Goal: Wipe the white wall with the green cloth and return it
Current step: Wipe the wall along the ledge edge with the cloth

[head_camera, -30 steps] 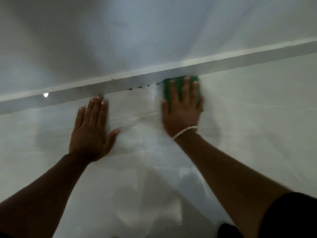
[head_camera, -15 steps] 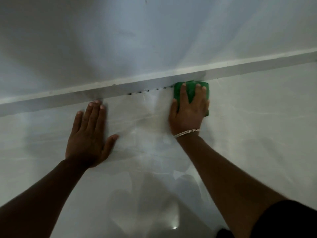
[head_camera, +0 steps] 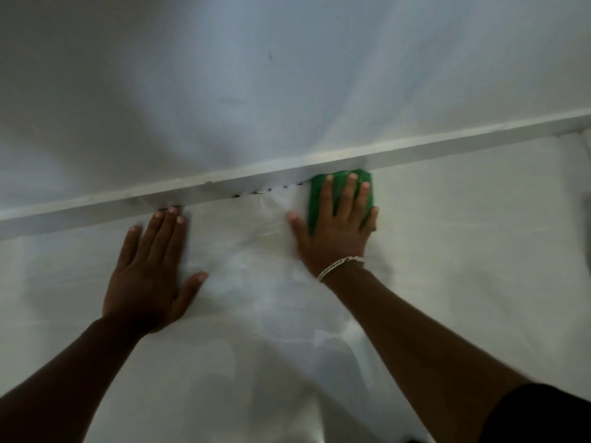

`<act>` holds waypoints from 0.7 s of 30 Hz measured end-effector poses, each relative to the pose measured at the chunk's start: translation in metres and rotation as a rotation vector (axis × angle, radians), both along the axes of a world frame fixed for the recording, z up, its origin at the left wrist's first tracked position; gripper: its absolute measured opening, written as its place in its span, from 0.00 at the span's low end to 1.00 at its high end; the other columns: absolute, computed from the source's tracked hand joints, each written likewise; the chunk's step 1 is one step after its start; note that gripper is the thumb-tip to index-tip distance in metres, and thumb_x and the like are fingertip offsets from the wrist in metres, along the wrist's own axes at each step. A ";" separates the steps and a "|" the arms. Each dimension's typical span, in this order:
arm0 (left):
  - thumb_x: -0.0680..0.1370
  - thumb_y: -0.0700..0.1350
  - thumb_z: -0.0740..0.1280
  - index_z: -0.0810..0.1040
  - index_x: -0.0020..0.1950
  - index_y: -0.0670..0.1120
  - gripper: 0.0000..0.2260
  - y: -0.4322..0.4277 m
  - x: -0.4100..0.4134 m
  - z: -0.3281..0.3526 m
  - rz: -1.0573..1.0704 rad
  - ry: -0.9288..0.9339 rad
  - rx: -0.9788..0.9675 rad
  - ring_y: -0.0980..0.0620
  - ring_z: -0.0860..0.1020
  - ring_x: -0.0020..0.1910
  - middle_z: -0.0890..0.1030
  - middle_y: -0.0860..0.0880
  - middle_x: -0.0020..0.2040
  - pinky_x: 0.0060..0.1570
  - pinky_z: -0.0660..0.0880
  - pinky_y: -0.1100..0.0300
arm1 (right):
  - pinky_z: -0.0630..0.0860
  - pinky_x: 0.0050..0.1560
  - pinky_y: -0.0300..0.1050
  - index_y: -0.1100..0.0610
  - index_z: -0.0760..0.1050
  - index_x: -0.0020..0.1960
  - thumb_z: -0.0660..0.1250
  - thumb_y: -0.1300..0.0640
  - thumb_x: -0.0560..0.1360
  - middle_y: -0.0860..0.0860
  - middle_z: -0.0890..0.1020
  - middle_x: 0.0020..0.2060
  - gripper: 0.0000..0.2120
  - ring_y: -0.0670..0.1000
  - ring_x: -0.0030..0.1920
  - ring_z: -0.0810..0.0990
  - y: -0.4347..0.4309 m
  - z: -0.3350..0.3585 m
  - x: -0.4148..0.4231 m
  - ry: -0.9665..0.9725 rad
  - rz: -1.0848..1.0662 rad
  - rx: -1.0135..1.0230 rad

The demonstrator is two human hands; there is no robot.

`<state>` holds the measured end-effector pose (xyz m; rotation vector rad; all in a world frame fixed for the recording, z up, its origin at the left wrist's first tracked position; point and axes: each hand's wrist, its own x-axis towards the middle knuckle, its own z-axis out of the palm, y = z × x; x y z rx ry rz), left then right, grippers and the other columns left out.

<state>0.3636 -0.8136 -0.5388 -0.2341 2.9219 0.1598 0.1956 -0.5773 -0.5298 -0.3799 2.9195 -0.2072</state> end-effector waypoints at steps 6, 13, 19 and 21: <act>0.78 0.64 0.50 0.52 0.81 0.39 0.40 -0.004 0.001 0.003 -0.015 -0.033 0.000 0.42 0.53 0.82 0.55 0.38 0.82 0.80 0.53 0.41 | 0.47 0.74 0.70 0.48 0.43 0.79 0.47 0.27 0.73 0.57 0.45 0.79 0.41 0.60 0.78 0.41 0.022 0.002 -0.003 -0.010 0.228 0.021; 0.79 0.65 0.50 0.51 0.82 0.48 0.36 -0.002 -0.001 0.006 -0.009 -0.067 -0.032 0.41 0.51 0.83 0.52 0.42 0.84 0.77 0.51 0.34 | 0.43 0.71 0.75 0.48 0.45 0.79 0.46 0.25 0.71 0.61 0.45 0.79 0.43 0.66 0.77 0.42 -0.027 0.004 0.022 -0.042 -0.006 0.009; 0.77 0.68 0.50 0.50 0.82 0.59 0.34 0.006 0.010 0.008 0.080 -0.092 -0.023 0.37 0.46 0.83 0.49 0.47 0.84 0.72 0.49 0.25 | 0.52 0.71 0.72 0.43 0.49 0.78 0.51 0.28 0.73 0.55 0.49 0.79 0.38 0.62 0.78 0.45 0.004 0.002 0.009 -0.005 0.189 0.004; 0.77 0.68 0.49 0.48 0.81 0.60 0.34 0.010 0.012 0.008 0.113 -0.095 -0.019 0.37 0.44 0.83 0.47 0.47 0.84 0.71 0.48 0.23 | 0.52 0.70 0.74 0.45 0.50 0.78 0.50 0.28 0.73 0.57 0.49 0.79 0.38 0.64 0.78 0.46 0.005 0.000 0.002 -0.009 -0.036 -0.003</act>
